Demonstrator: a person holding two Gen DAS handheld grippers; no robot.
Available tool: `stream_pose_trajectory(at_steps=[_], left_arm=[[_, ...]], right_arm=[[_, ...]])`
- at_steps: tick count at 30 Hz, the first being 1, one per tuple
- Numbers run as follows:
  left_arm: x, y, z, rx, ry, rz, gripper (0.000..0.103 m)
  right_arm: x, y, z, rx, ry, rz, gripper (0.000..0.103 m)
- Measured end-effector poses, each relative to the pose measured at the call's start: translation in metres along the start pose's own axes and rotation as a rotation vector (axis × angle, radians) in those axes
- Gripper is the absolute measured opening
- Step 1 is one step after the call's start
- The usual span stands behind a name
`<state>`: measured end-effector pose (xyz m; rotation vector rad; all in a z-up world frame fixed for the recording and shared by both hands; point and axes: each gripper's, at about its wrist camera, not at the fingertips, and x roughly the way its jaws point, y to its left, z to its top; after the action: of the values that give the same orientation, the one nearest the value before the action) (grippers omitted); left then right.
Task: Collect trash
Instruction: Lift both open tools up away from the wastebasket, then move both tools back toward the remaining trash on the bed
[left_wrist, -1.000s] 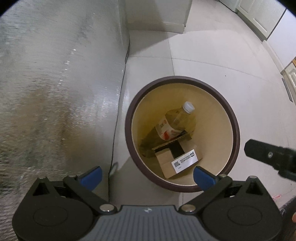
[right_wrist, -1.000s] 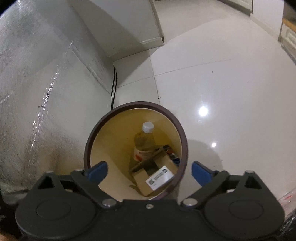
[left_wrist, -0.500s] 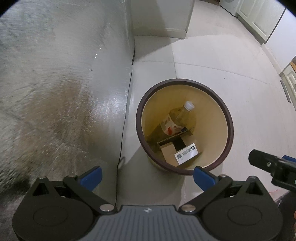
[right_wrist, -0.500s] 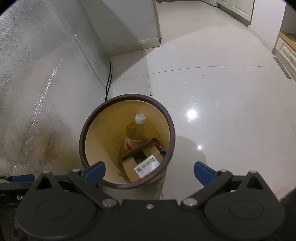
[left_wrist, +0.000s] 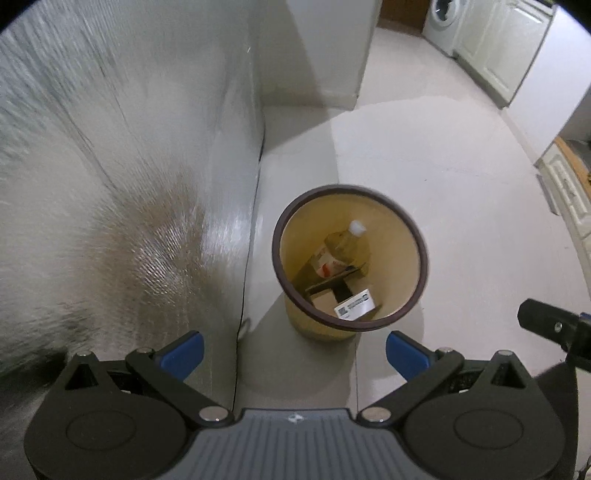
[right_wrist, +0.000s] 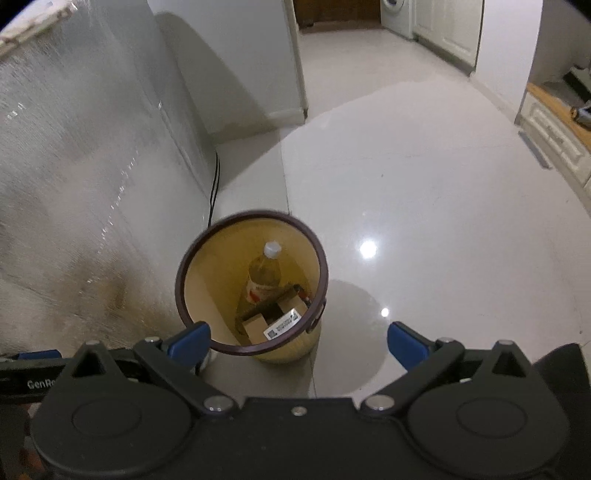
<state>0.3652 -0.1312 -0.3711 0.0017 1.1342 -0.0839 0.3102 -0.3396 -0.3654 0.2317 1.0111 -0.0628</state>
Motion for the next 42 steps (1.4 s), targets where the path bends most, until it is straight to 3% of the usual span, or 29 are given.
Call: stream_pose_trajectory(at_steps=[25, 34, 42], left_arm=[[-0.25, -0.037, -0.015, 0.097, -0.404, -0.181, 0.103], [-0.33, -0.027, -0.026, 0.107, -0.526, -0.191, 0.103], [-0.381, 0.005, -0.033, 0.081, -0.606, -0.166, 0.103]], right_arm=[[-0.235, -0.002, -0.015, 0.013, -0.34, -0.025, 0.103], [-0.315, 0.003, -0.012, 0.031, -0.478, -0.025, 0.103], [-0.354, 0.029, -0.009, 0.015, -0.56, 0.012, 0.103]])
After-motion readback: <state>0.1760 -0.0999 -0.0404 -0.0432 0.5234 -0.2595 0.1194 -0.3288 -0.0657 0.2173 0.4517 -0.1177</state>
